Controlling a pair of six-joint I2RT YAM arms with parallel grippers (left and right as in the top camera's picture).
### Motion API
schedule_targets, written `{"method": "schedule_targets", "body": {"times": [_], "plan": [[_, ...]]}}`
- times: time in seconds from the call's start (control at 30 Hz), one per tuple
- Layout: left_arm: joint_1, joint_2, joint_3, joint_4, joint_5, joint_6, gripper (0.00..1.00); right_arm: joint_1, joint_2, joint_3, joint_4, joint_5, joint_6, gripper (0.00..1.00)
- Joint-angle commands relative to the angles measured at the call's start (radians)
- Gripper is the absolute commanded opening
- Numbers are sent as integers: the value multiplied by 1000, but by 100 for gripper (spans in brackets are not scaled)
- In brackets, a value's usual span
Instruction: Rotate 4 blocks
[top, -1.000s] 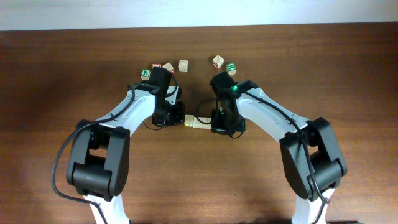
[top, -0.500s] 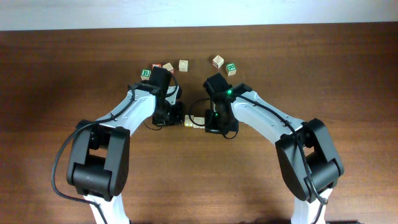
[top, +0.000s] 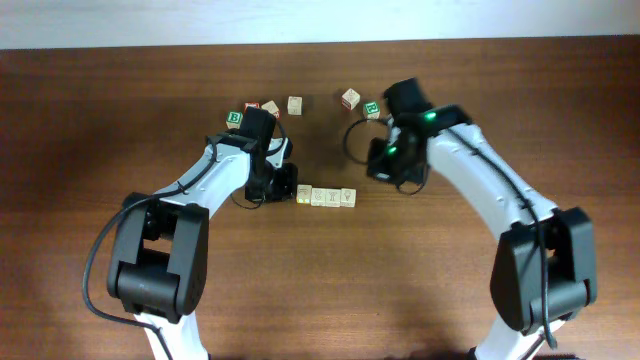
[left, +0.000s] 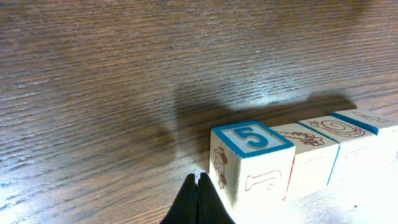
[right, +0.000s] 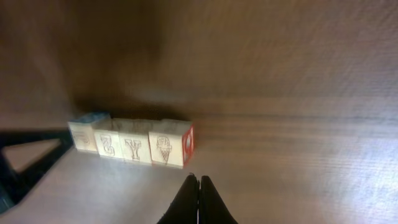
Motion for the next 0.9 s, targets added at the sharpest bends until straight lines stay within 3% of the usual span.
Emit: {"method": "schedule_targets", "body": {"times": [0.0,0.23,0.63,0.73,0.87], "plan": [[-4,7,-3,6,10,-5,0,-28,51,-84,82,-142,-55,4],[-4,7,-3,8,11,-5,0,-26,62,-269,325,-194,-95,4],[-32,7,-3,7,10,-5,0,20,68,-302,396,-250,-76,4],[-5,7,-2,14,8,149,0,20,68,-302,395,-249,-76,4],[55,7,6,17,11,263,0,20,68,-302,395,-247,-76,4]]}}
